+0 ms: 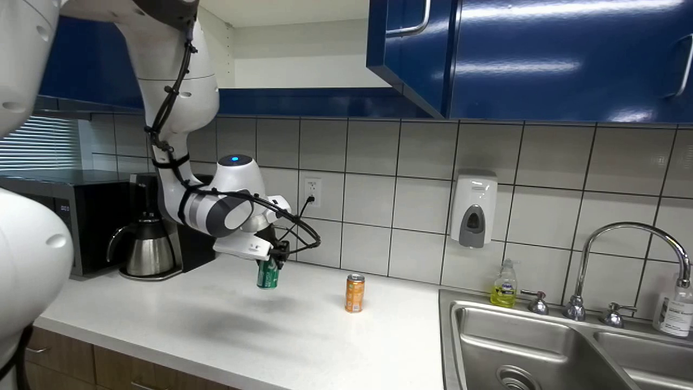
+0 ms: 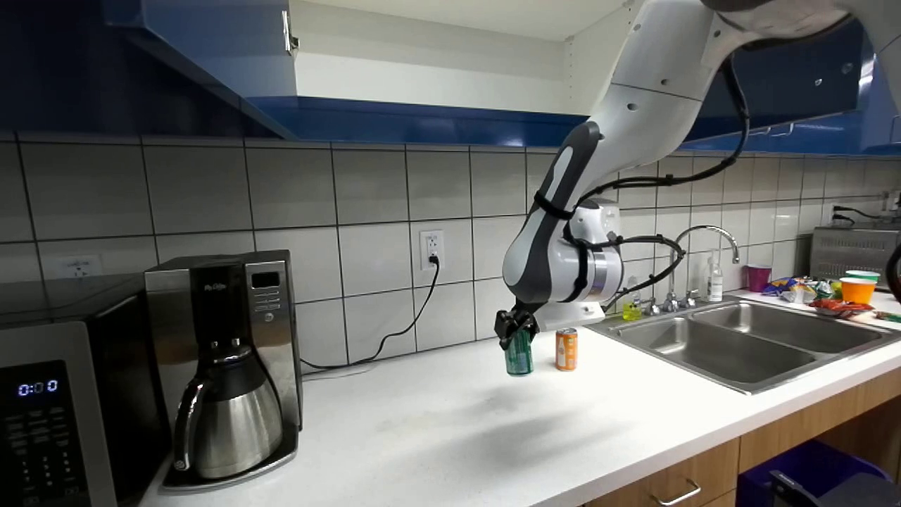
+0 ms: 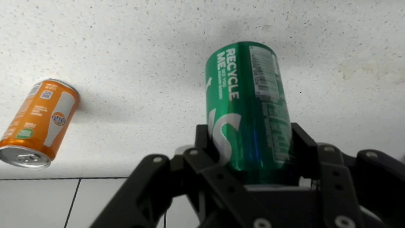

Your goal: Remove the green can from the open upper cabinet then place it on the counter.

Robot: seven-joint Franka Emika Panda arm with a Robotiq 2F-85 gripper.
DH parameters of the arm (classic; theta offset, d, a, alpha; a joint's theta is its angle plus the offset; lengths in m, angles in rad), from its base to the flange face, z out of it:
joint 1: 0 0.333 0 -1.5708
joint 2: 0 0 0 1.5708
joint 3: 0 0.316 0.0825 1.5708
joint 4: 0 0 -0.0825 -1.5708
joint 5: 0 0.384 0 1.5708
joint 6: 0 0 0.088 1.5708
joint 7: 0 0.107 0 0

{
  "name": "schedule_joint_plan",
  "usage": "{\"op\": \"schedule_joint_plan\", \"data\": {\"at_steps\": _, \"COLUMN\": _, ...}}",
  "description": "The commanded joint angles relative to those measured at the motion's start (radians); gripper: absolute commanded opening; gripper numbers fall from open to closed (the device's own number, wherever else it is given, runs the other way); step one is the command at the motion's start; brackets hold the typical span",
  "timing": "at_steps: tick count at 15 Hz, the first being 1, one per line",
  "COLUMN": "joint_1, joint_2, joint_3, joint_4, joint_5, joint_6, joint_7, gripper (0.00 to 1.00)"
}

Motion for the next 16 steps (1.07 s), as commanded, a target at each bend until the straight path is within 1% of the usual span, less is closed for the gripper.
{"op": "schedule_joint_plan", "data": {"at_steps": 1, "joint_1": -0.093, "joint_2": 0.083, "joint_3": 0.07, "joint_4": 0.057, "joint_5": -0.034, "joint_6": 0.05, "joint_7": -0.013, "gripper": 0.38}}
{"op": "schedule_joint_plan", "data": {"at_steps": 8, "joint_1": -0.155, "joint_2": 0.18, "joint_3": 0.108, "joint_4": 0.099, "joint_5": -0.088, "joint_6": 0.117, "joint_7": -0.007, "gripper": 0.38}}
{"op": "schedule_joint_plan", "data": {"at_steps": 9, "joint_1": -0.134, "joint_2": 0.187, "joint_3": 0.068, "joint_4": 0.097, "joint_5": -0.192, "joint_6": 0.123, "joint_7": 0.089, "gripper": 0.38}}
{"op": "schedule_joint_plan", "data": {"at_steps": 12, "joint_1": -0.145, "joint_2": 0.225, "joint_3": 0.068, "joint_4": 0.114, "joint_5": -0.283, "joint_6": 0.162, "joint_7": 0.138, "gripper": 0.38}}
{"op": "schedule_joint_plan", "data": {"at_steps": 15, "joint_1": -0.142, "joint_2": 0.257, "joint_3": 0.056, "joint_4": 0.127, "joint_5": -0.334, "joint_6": 0.185, "joint_7": 0.168, "gripper": 0.38}}
{"op": "schedule_joint_plan", "data": {"at_steps": 16, "joint_1": -0.139, "joint_2": 0.26, "joint_3": 0.051, "joint_4": 0.143, "joint_5": -0.342, "joint_6": 0.169, "joint_7": 0.174, "gripper": 0.38}}
